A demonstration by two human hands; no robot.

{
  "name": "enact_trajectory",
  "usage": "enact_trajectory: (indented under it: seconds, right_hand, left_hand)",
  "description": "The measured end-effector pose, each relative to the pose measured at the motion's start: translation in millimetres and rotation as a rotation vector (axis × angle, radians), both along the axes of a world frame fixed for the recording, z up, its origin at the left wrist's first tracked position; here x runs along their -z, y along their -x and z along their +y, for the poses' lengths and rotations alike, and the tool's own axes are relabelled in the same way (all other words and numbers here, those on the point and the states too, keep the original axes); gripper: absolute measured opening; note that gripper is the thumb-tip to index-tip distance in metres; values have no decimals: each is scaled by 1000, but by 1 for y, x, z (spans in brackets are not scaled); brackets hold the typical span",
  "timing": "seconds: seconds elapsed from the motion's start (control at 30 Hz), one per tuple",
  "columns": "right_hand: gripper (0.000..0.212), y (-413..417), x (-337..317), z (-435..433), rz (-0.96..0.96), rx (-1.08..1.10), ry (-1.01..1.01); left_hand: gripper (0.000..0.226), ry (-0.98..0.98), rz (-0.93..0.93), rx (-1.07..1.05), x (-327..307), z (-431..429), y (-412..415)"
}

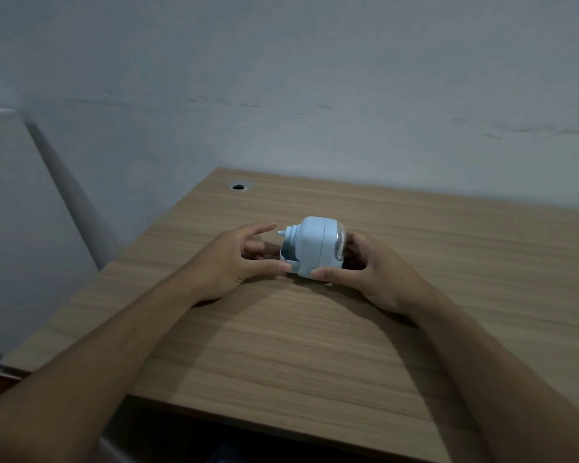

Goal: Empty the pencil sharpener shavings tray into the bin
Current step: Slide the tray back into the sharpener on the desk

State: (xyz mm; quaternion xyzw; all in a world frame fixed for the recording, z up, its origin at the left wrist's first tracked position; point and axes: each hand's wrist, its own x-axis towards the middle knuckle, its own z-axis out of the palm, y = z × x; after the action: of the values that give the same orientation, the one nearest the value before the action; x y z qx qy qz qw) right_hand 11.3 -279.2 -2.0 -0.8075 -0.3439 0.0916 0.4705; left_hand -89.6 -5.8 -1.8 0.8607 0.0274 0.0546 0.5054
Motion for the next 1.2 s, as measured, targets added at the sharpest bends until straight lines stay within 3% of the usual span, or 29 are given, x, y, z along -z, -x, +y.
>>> enact_trajectory:
  seconds: [0.07,0.23,0.33,0.43,0.53,0.6,0.73,0.97,1.2]
  right_hand:
    - [70,0,1,2,-14,19,4]
    - [70,-1,8,7,14,60,-50]
    - [71,1,11,7,39,65,-93]
    - [78,3,13,5,65,72,-142]
    - [91,4,13,6,28,76,-122]
    - [80,4,12,6,4,58,-95]
    - [58,2,10,7,-18,38,-81]
    - [53,-34,6,20,-58,118,-174]
    - [48,-115,6,50,-153,178,-119]
  left_hand:
    - [104,-36,8,14,1,-5,-4]
    - [83,-91,-29,74,3,-14,-13]
    - [85,-131,-78,-47,2,-14,-15]
    - [60,-122,-132,-194,0,-15,-14]
    - [31,-95,-136,-189,1,-16,-12]
    - [21,-91,-134,-146,1,-16,-11]
    - [27,-67,-138,-77,-2,-20,-10]
    - [48,27,-133,-7,3,-19,-52]
    - [67,-13,-150,21,10,-2,-141]
